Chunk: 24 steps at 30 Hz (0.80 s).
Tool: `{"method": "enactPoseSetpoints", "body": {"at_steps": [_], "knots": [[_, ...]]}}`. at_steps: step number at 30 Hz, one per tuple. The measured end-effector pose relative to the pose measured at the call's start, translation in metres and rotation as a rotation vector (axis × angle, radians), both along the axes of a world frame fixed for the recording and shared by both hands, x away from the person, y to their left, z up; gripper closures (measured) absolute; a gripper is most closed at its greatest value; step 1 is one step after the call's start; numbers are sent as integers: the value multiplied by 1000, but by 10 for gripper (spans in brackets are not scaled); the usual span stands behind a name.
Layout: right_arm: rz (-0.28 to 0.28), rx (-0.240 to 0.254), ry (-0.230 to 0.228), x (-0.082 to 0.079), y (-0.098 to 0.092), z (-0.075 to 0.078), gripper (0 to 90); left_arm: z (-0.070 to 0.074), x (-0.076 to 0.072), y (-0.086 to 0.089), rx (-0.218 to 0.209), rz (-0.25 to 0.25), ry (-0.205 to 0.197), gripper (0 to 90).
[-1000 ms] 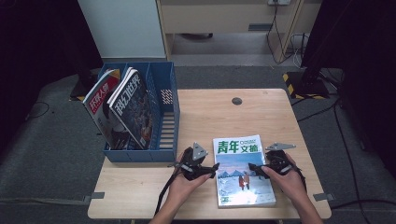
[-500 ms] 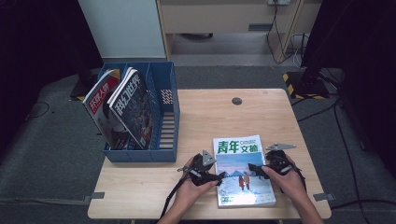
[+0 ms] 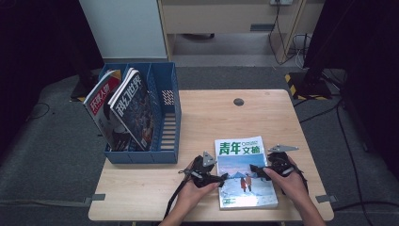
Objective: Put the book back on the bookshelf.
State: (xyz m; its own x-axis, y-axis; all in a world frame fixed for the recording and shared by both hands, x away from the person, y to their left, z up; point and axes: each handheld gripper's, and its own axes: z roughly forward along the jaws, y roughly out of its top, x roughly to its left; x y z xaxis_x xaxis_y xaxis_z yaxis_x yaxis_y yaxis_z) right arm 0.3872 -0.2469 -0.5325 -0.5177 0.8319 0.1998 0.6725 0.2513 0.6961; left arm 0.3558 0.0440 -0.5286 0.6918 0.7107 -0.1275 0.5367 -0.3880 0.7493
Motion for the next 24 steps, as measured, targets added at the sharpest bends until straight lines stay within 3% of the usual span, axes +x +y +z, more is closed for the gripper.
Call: {"method": "enactPoseSetpoints", "body": {"at_steps": [2, 12, 15, 20, 24], "knots": [[29, 20, 3, -1, 2, 1, 50, 0, -1, -1, 0, -2, -3, 165], [24, -4, 14, -2, 3, 5, 98, -1, -2, -4, -5, -12, -9, 166], [24, -34, -7, -4, 3, 8, 138, -1, -2, -5, -7, -14, -11, 166], [48, 14, -38, -10, 4, 19, 148, -2, -3, -6, -14, -21, -7, 166], [76, 7, -58, -13, 6, 26, 166, -2, -3, -6, -17, -23, -5, 166]]}}
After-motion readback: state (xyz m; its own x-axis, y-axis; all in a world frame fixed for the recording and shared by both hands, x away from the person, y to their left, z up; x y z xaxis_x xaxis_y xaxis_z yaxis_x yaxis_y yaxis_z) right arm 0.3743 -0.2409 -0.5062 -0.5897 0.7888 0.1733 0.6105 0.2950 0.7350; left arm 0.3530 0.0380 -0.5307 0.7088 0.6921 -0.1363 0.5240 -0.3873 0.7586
